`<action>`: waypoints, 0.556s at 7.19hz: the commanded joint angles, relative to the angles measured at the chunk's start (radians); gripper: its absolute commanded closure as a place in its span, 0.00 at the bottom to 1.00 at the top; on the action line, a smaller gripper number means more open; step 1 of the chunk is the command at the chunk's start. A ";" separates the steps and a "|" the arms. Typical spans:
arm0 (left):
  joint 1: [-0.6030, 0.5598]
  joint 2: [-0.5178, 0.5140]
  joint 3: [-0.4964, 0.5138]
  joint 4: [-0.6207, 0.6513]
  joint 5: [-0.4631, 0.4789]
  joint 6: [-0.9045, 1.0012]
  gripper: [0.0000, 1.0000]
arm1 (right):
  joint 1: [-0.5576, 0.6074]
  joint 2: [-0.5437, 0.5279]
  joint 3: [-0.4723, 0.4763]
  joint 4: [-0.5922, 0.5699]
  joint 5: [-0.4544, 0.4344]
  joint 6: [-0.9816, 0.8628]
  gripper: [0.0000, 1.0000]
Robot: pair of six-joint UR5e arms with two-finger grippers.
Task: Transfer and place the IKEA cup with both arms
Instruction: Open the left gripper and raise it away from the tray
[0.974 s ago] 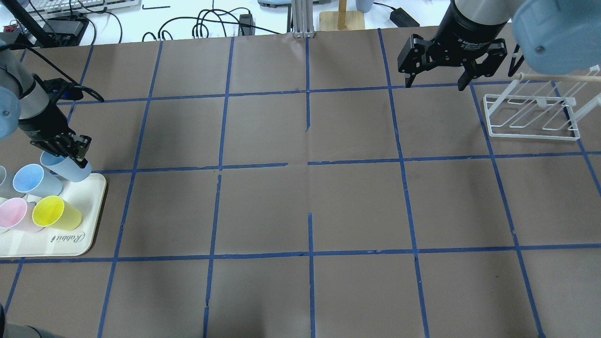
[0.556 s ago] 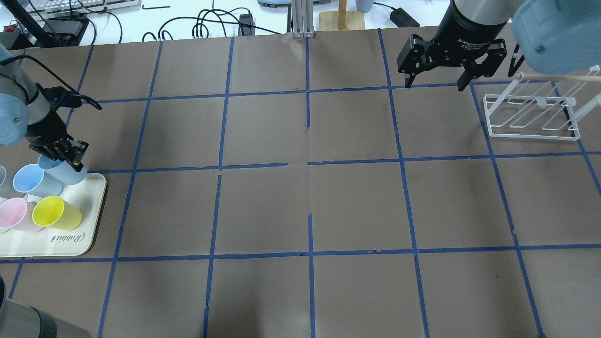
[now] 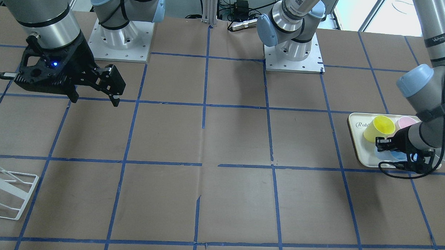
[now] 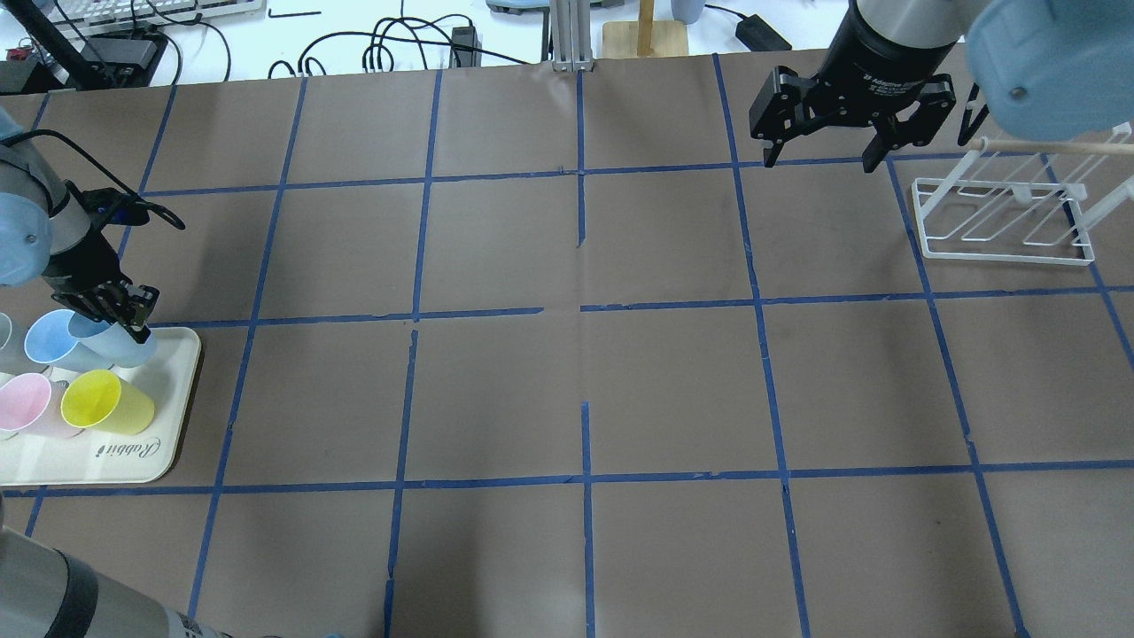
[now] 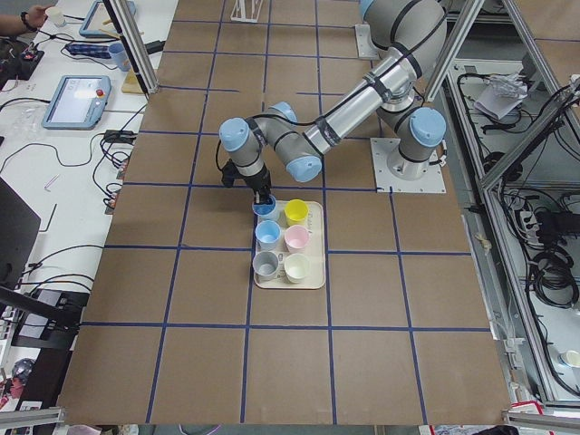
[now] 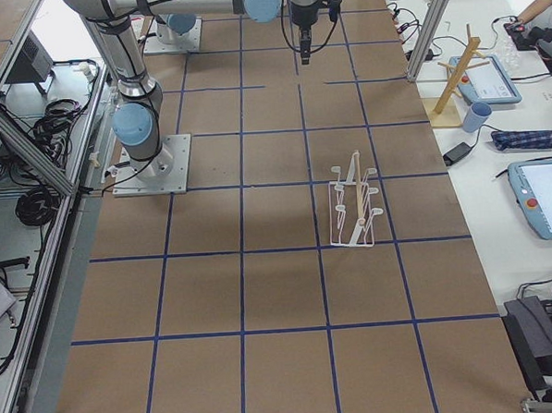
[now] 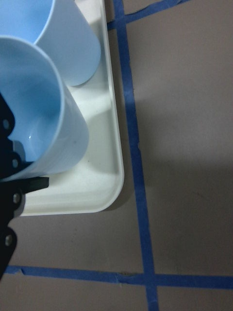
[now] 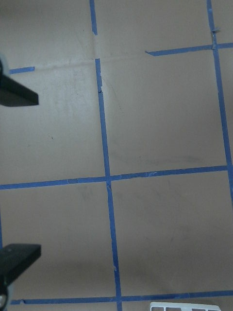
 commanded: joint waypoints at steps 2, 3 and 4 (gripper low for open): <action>0.003 -0.032 0.001 0.006 0.003 0.014 0.32 | 0.000 0.000 0.000 -0.001 -0.002 0.000 0.00; 0.000 -0.025 0.001 0.006 0.004 0.014 0.00 | 0.000 0.002 -0.002 0.002 -0.002 -0.002 0.00; -0.007 -0.002 0.002 -0.012 0.006 0.013 0.00 | 0.000 0.002 -0.002 0.001 -0.002 -0.002 0.00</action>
